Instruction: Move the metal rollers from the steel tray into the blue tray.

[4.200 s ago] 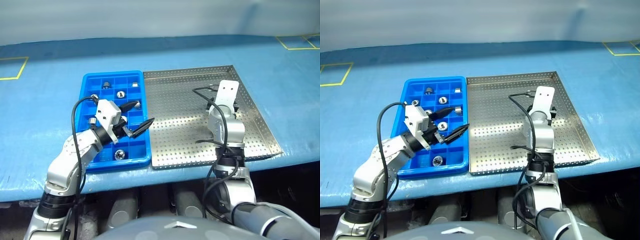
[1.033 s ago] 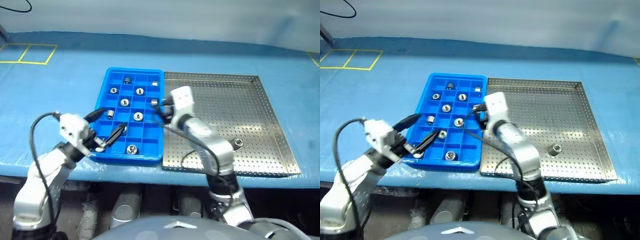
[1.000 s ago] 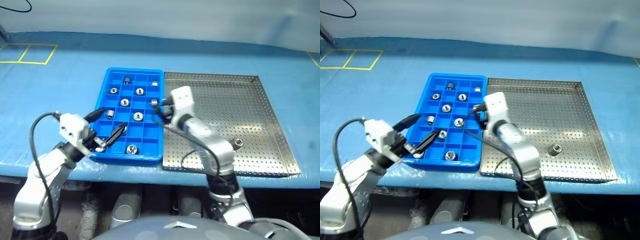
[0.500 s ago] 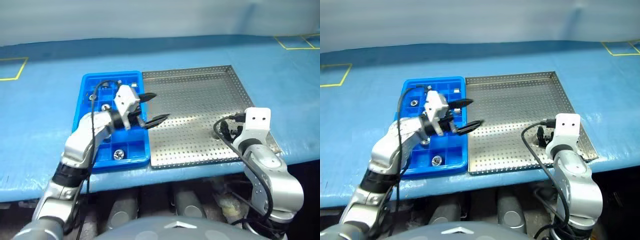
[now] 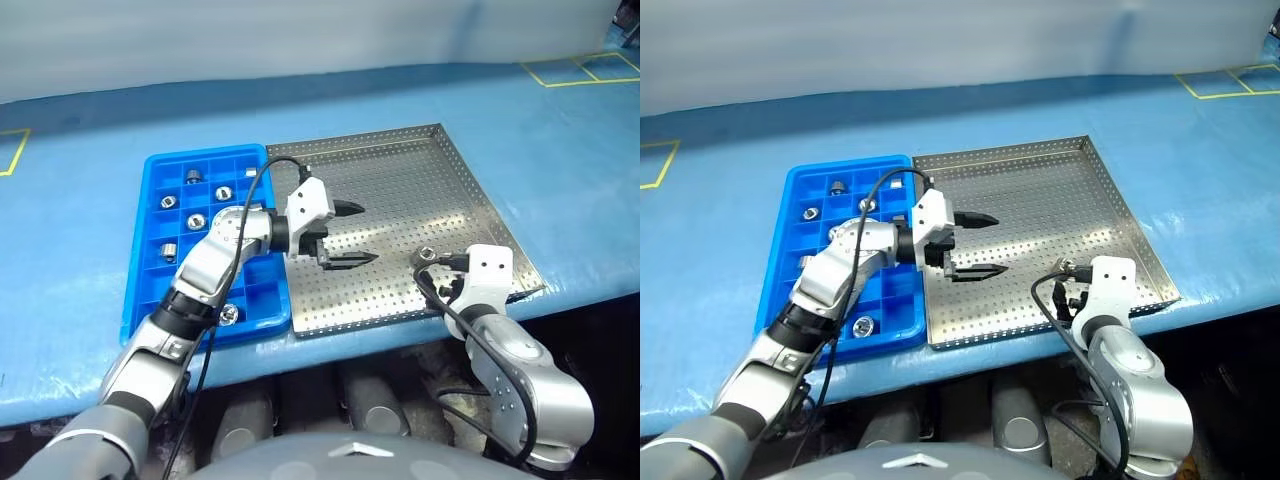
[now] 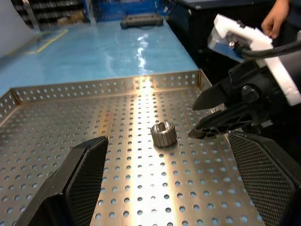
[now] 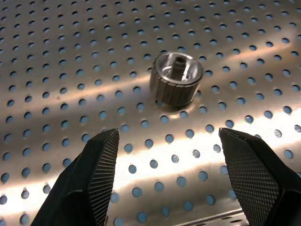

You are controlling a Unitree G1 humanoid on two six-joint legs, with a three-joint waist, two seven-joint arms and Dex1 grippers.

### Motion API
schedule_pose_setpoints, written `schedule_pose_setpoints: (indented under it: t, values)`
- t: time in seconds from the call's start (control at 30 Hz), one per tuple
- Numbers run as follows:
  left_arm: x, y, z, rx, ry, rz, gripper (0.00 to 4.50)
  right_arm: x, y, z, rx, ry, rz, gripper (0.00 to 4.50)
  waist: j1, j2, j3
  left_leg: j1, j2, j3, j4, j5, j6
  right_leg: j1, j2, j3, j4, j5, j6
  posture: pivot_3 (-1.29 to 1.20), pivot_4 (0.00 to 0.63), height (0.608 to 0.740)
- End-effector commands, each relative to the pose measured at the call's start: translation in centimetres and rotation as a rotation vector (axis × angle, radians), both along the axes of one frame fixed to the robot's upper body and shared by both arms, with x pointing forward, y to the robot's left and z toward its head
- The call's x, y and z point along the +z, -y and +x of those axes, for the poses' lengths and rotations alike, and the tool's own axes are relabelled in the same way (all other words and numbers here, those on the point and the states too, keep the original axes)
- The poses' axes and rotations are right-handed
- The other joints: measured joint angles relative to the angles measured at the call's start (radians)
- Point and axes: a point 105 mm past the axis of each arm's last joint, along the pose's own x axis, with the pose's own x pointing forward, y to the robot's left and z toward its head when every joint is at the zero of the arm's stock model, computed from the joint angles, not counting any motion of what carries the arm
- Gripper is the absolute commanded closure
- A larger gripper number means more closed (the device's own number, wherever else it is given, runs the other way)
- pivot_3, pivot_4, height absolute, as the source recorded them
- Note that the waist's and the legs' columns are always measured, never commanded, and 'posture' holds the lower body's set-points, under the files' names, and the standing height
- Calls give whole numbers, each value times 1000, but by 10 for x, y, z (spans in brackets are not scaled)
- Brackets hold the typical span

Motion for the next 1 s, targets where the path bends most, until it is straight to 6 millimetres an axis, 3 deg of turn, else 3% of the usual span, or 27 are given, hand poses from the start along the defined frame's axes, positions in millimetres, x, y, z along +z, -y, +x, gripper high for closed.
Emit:
schedule_pose_setpoints:
  t: [0.03, 0.33, 0.73, 1.0]
  values:
    - [16, 28, 6, -92, 40, 39, 0, 14, -14, -7, 79, 81, 6, 907, 3, 0, 0, 0, 0, 0, 0, 0, 0, 0, 0, 0, 0, 0, 0, -254, 150, 740]
    - [-8, 83, 21, -178, 69, 283, 0, 16, -21, -26, 48, 131, 14, 907, -61, 0, 0, -2, -1, 3, 1, -5, 6, 0, -1, 2, -2, -4, 7, -415, 150, 740]
    - [-31, 91, 28, -131, 115, 393, 0, 21, -14, -36, -8, 190, -30, 907, -228, 0, 0, -3, -2, 5, 1, -7, 9, 0, -3, 5, -2, -6, 11, -501, 150, 740]
    - [-19, 88, 44, -22, 122, 335, 0, 21, -12, -38, -19, 195, -39, 907, -292, -1, 0, -2, -1, 6, 1, -7, 9, 0, -3, 5, -1, -5, 12, -489, 150, 740]
